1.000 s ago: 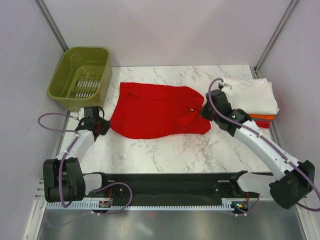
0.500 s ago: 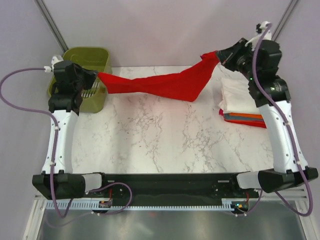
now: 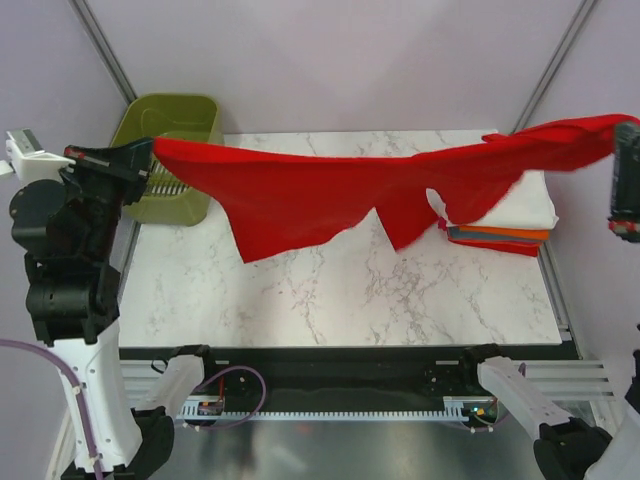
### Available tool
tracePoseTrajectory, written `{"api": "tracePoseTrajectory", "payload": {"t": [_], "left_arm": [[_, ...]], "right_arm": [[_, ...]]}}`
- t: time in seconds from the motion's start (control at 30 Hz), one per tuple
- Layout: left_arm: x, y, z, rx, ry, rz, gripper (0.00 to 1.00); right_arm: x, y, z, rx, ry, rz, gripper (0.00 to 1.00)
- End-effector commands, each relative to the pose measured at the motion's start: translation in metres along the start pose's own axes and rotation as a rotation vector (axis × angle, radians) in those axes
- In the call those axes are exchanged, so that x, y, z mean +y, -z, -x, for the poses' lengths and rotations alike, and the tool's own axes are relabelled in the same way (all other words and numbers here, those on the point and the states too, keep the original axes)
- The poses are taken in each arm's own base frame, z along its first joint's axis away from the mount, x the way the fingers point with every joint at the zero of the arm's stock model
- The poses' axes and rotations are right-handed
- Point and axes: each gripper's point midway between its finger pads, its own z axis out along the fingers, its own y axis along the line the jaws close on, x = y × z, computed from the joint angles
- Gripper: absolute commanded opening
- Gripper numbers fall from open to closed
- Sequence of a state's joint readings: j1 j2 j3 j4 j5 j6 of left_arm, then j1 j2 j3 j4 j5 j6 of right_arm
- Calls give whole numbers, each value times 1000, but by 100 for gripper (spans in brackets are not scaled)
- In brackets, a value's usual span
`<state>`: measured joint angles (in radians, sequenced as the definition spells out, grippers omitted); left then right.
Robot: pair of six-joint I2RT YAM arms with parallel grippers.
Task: Fold and stack the t-shirts
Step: Flatten the tshirt out
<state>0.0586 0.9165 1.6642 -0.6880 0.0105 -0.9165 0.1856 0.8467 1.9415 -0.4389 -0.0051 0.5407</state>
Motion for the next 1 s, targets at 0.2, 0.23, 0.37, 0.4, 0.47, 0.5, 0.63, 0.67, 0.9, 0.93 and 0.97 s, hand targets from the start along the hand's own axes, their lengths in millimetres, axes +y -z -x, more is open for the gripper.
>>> {"api": "tracePoseTrajectory", "payload": {"t": [0.2, 0.23, 0.37, 0.4, 0.47, 0.5, 0.63, 0.67, 0.9, 0.93, 0.97], "left_arm": [[0, -19, 1, 27, 21, 48, 2], [11, -35, 3, 11, 15, 97, 2], [47, -78, -27, 93, 9, 190, 2], [51, -86, -33, 108, 14, 183, 2], [83, -105, -59, 156, 27, 237, 2], [86, -115, -62, 146, 29, 220, 2], [118, -153, -86, 179, 43, 272, 2], [111, -161, -87, 190, 62, 247, 2], [4, -239, -40, 159, 61, -84, 2], [8, -258, -42, 164, 65, -78, 2], [-32, -250, -13, 113, 58, -172, 2]], "right_arm": [[-27, -42, -9, -31, 22, -102, 0], [-36, -50, -20, -8, 17, -123, 0], [-81, -81, -92, 131, 8, -223, 0], [-94, -88, -114, 172, 3, -252, 0], [-116, -96, -152, 232, -7, -285, 0], [-130, -104, -177, 273, -8, -307, 0], [-165, -131, -244, 406, -32, -328, 0], [-159, -144, -239, 418, -74, -253, 0], [-162, -221, -217, 408, -294, -55, 0], [-162, -227, -207, 389, -321, -37, 0], [-154, -236, -174, 310, -309, 34, 0]]}}
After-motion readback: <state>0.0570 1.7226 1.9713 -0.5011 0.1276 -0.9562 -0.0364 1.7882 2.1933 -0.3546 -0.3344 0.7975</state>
